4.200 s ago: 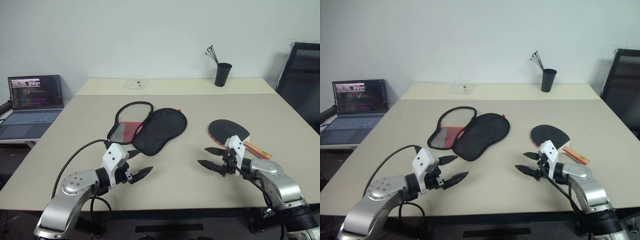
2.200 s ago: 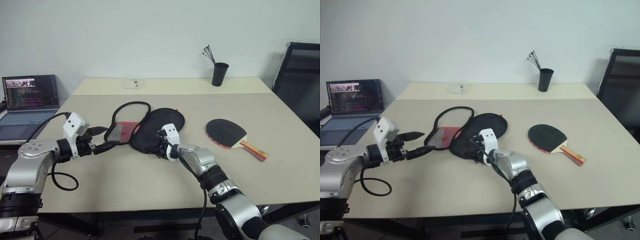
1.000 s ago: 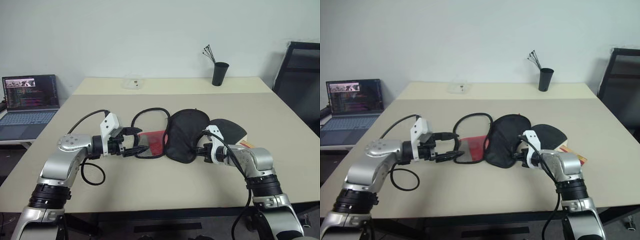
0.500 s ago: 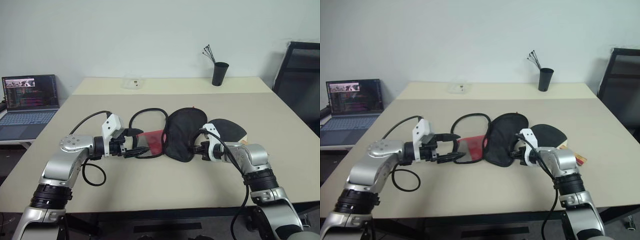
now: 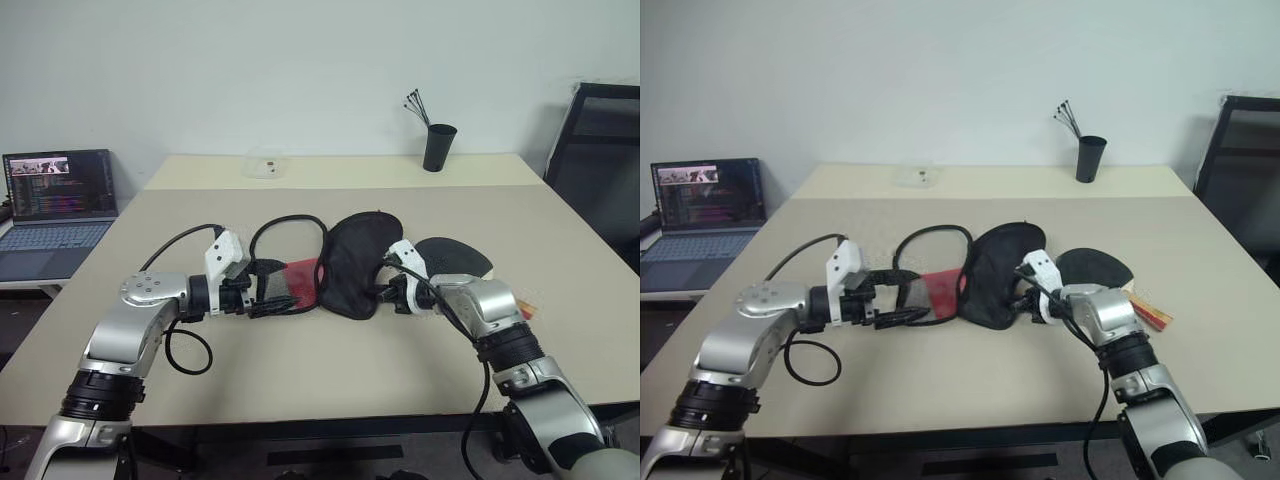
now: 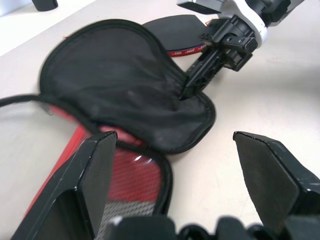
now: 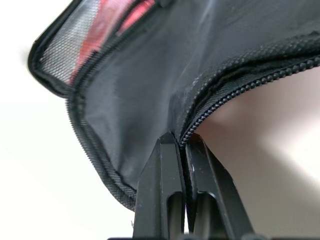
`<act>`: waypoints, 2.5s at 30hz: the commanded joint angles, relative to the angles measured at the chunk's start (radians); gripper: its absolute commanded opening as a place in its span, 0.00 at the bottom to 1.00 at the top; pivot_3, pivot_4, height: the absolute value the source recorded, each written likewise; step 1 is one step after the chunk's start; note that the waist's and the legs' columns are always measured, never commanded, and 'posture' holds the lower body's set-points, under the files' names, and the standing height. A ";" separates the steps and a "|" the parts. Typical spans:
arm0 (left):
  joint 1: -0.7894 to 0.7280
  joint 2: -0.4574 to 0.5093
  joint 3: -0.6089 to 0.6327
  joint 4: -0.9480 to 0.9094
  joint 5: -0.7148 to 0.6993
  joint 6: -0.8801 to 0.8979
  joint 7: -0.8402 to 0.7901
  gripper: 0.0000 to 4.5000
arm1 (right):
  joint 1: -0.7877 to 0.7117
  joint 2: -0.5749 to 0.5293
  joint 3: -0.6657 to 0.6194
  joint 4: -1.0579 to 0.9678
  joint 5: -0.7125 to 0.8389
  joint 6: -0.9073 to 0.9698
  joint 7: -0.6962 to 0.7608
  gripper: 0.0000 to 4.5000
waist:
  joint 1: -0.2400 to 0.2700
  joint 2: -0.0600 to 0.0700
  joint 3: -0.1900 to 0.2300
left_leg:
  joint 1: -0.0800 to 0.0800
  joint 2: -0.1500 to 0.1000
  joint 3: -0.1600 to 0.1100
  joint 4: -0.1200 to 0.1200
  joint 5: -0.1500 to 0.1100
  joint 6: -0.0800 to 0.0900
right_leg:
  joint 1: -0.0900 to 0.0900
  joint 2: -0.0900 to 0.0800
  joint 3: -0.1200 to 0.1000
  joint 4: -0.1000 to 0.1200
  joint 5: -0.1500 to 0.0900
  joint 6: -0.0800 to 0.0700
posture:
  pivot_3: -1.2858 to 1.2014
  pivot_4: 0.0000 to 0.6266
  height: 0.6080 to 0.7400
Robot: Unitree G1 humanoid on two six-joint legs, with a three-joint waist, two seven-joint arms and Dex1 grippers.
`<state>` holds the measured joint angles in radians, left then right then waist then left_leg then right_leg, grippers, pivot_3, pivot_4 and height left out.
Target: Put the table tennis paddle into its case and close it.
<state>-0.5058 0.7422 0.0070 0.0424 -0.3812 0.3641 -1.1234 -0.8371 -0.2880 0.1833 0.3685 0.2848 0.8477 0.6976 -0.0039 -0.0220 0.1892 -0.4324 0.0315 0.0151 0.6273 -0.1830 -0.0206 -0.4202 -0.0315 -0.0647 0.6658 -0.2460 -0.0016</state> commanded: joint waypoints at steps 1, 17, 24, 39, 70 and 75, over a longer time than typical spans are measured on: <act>-0.015 0.002 0.011 -0.042 -0.005 -0.003 0.003 0.91 | -0.037 0.019 0.027 -0.020 -0.026 -0.091 0.039 0.01 | 0.000 0.000 0.000 | 0.000 0.000 0.000 0.000 0.000 0.000 | 0.000 0.000 0.000 0.000 0.000 0.000 | 0.52 0.24 1.00; -0.021 -0.004 0.006 -0.044 -0.002 -0.001 0.009 0.91 | -0.028 -0.024 -0.021 -0.007 -0.041 -0.079 0.055 0.01 | 0.001 0.000 0.000 | 0.000 0.000 0.000 0.000 0.000 0.000 | 0.000 0.000 0.000 0.000 0.000 0.000 | 0.52 0.24 1.00; -0.025 -0.004 0.005 -0.037 0.000 -0.005 0.003 0.91 | 0.009 -0.135 -0.101 -0.069 0.009 0.026 0.080 0.01 | 0.002 0.000 0.000 | 0.000 0.000 0.000 0.000 0.000 0.000 | 0.000 0.000 0.000 0.000 0.000 0.000 | 0.52 0.24 1.00; -0.040 0.000 0.003 -0.025 0.009 -0.010 -0.005 0.91 | 0.089 -0.143 -0.073 -0.077 -0.022 0.020 0.047 0.01 | 0.002 0.000 0.000 | 0.000 0.000 0.000 0.000 0.000 0.000 | 0.000 0.000 0.000 0.000 0.000 0.000 | 0.52 0.24 1.00; -0.017 0.000 0.008 -0.046 -0.002 -0.005 -0.006 0.91 | 0.123 -0.356 -0.209 -0.210 0.042 -0.007 0.178 0.99 | 0.003 0.000 0.000 | 0.000 0.000 0.000 0.001 0.000 0.000 | 0.000 0.000 0.000 0.000 0.000 0.000 | 0.52 0.24 1.00; -0.040 -0.014 -0.004 -0.037 -0.012 0.002 -0.020 0.91 | 0.172 -0.409 -0.252 -0.167 0.015 -0.039 0.136 0.99 | 0.004 0.000 0.000 | 0.000 0.000 0.001 0.001 0.000 0.000 | 0.000 0.000 0.000 0.000 0.000 0.000 | 0.52 0.24 1.00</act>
<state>-0.5192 0.7311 0.0032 0.0318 -0.3782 0.3693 -1.1352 -0.6642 -0.6781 -0.0271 0.2059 0.2976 0.8326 0.8450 -0.0003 -0.0222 0.1892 -0.4320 0.0311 0.0159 0.6283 -0.1830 -0.0206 -0.4198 -0.0314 -0.0643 0.6660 -0.2459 -0.0016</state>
